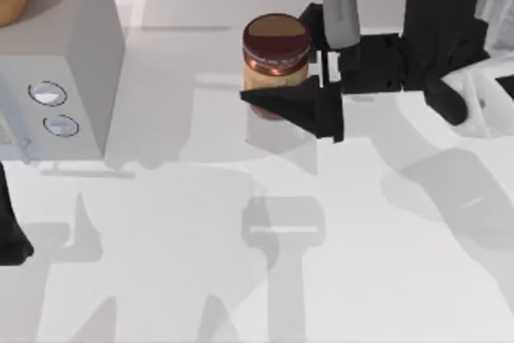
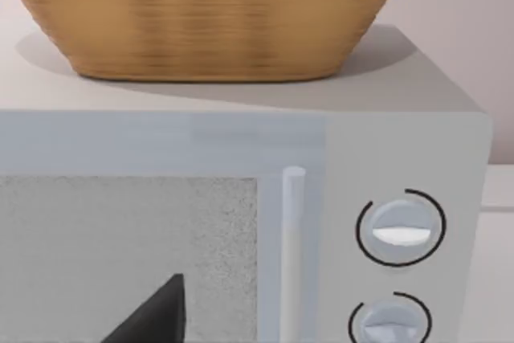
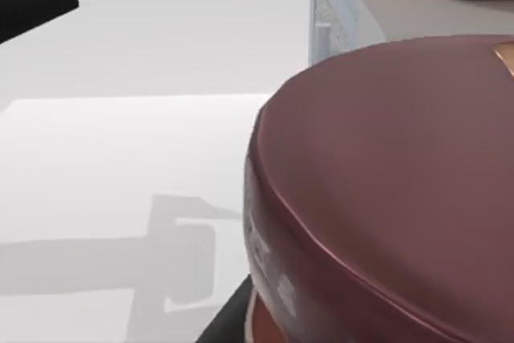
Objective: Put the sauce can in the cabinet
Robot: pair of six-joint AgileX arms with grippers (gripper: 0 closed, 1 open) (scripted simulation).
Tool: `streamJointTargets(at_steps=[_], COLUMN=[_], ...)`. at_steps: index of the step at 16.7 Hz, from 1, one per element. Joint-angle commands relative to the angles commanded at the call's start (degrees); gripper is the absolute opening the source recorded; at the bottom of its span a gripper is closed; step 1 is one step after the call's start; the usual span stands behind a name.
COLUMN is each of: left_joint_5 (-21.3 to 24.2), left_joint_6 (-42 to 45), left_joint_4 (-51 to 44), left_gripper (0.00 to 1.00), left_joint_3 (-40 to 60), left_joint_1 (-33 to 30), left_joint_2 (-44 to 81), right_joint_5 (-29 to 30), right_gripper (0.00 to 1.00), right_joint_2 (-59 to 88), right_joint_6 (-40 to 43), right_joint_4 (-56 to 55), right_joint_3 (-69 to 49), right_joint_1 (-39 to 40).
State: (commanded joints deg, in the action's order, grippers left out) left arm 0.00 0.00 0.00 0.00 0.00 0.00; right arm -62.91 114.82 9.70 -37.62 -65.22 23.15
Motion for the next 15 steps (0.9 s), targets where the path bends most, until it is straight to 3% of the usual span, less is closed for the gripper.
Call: streamJointTargets(at_steps=[6, 15], left_joint_5=[0.0, 0.0], left_joint_6=[0.0, 0.0], left_joint_4=[0.0, 0.0], left_gripper=[1.0, 1.0], left_joint_3=[0.0, 0.0], left_joint_1=[0.0, 0.0], left_joint_2=[0.0, 0.0], right_joint_5=[10.58, 39.13], right_gripper=[0.0, 0.0], right_joint_2=[-19.43, -72.78], right_joint_6=[-4.1, -9.92], right_joint_4=[8.94, 27.17], right_joint_3=[10.11, 38.4], right_joint_1=[-5.59, -17.66])
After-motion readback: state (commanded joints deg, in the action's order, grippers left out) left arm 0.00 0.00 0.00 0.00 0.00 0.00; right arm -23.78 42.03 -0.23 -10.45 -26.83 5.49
